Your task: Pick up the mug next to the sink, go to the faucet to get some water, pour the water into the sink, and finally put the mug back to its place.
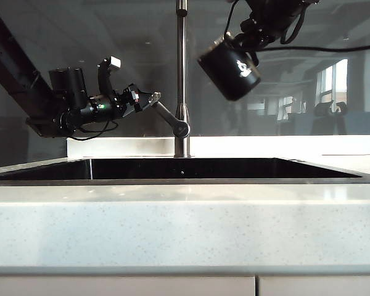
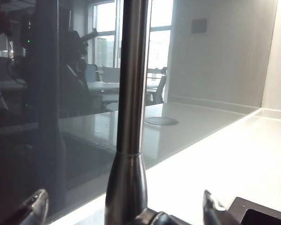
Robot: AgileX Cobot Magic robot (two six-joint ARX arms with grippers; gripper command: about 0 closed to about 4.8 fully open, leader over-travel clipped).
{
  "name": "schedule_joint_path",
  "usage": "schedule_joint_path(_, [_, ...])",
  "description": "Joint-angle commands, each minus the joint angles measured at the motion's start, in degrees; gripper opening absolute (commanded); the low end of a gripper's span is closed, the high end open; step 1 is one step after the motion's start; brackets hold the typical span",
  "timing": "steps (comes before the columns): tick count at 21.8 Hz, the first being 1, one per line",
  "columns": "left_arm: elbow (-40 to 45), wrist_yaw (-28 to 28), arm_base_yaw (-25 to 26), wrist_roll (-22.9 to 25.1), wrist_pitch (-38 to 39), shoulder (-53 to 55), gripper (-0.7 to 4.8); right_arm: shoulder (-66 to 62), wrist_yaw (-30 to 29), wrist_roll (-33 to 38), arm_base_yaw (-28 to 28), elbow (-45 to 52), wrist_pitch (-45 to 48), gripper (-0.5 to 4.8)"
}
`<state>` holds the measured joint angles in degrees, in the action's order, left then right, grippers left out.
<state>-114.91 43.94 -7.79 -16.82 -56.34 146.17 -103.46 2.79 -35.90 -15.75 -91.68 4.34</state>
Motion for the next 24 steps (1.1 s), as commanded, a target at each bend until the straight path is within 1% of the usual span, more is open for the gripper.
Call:
schedule_joint_path(1, [-0.07,-0.33,-0.02,-0.35,-0.76,-0.33,4.21,1.97,5.77,-14.19,-0.61,-0.66,3.23,-0.02])
schedule_joint_path(5, [-0.04,-0.31,-0.02,-0.35,-0.74,-0.33,4.21,2.43,11.15,-26.36,-1.90,-0.66,3.41,-0.02])
schedule_joint_path(7, [-0.02,-0.22,-0.02,-0.35,-0.66,-0.33,4.21,2.43,12.63,-31.61,-3.13,-0.66,3.43,-0.02])
schedule_joint_path(10, [-0.02,-0.22,-0.02,-0.35,0.61,-0.33,4.21,2.43,12.98,-37.48,-4.96,-0.66,3.91,-0.02])
schedule_joint_path(11, [-0.02,-0.22,-0.02,-0.35,1.07,-0.31,4.21,2.40,13.00,-41.09,-5.75,-0.66,4.09,-0.02])
schedule_joint_path(12, [-0.02,-0.22,-0.02,-0.35,1.51,-0.31,4.21,2.43,12.98,-42.80,-6.10,-0.66,4.07,-0.02])
schedule_joint_path(13, [-0.02,-0.22,-0.02,-0.35,1.75,-0.31,4.21,2.43,13.81,-46.93,-6.86,-0.66,4.11,-0.02])
schedule_joint_path(18, [-0.02,-0.24,-0.04,-0.35,4.20,-0.31,4.21,2.43,14.21,-55.47,-7.98,-0.66,4.33,-0.01])
schedule_joint_path(21, [-0.02,-0.24,-0.04,-0.33,5.99,-0.31,4.21,2.43,14.19,-58.80,-8.52,-0.66,4.76,-0.01])
schedule_joint_path(24, [-0.02,-0.24,-0.04,-0.33,8.98,-0.31,4.21,2.43,14.05,-65.22,-8.63,-0.66,5.42,-0.01])
